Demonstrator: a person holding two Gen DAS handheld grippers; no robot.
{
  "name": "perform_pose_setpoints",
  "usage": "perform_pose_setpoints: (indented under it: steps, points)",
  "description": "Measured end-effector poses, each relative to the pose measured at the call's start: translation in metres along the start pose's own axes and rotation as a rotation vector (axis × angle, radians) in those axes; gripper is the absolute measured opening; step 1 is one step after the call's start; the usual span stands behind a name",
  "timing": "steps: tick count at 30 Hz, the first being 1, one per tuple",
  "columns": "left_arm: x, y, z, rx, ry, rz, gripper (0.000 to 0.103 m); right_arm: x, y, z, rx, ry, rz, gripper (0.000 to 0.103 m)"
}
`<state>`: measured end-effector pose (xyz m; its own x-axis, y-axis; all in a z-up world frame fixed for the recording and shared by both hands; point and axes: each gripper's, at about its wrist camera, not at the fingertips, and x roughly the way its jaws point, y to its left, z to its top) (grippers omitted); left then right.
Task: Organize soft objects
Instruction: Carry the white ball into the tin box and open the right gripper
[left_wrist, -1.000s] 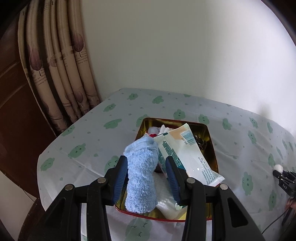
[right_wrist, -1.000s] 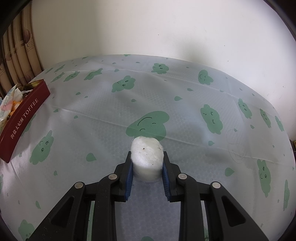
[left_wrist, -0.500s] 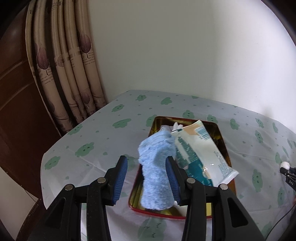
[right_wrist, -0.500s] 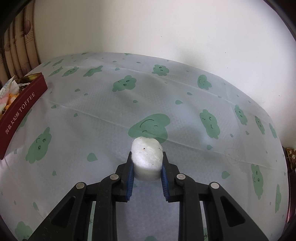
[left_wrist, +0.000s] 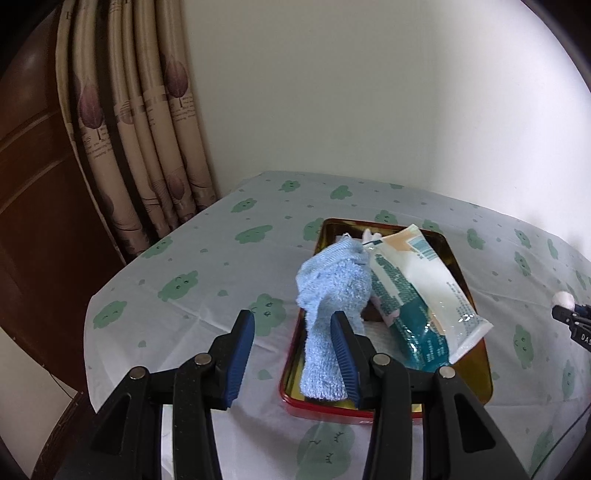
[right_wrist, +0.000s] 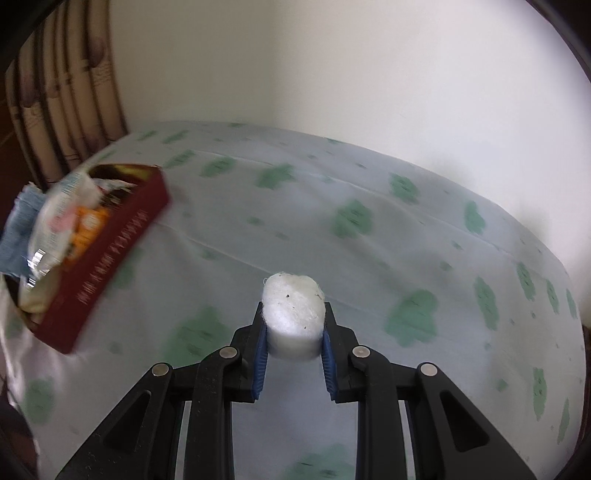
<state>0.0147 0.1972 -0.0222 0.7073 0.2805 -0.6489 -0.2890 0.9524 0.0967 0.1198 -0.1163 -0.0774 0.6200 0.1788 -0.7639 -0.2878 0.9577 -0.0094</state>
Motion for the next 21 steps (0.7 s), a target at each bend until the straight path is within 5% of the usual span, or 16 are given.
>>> perform_pose_setpoints:
  steps: [11, 21]
  points:
    - [0.000, 0.006, 0.000, -0.011, -0.004, 0.031, 0.044, -0.003, 0.099, 0.063, -0.132, -0.058, 0.160, 0.023]
    - [-0.002, 0.011, 0.001, -0.031, -0.013, 0.028, 0.044, 0.038, 0.155, 0.102, -0.175, -0.033, 0.200, 0.023]
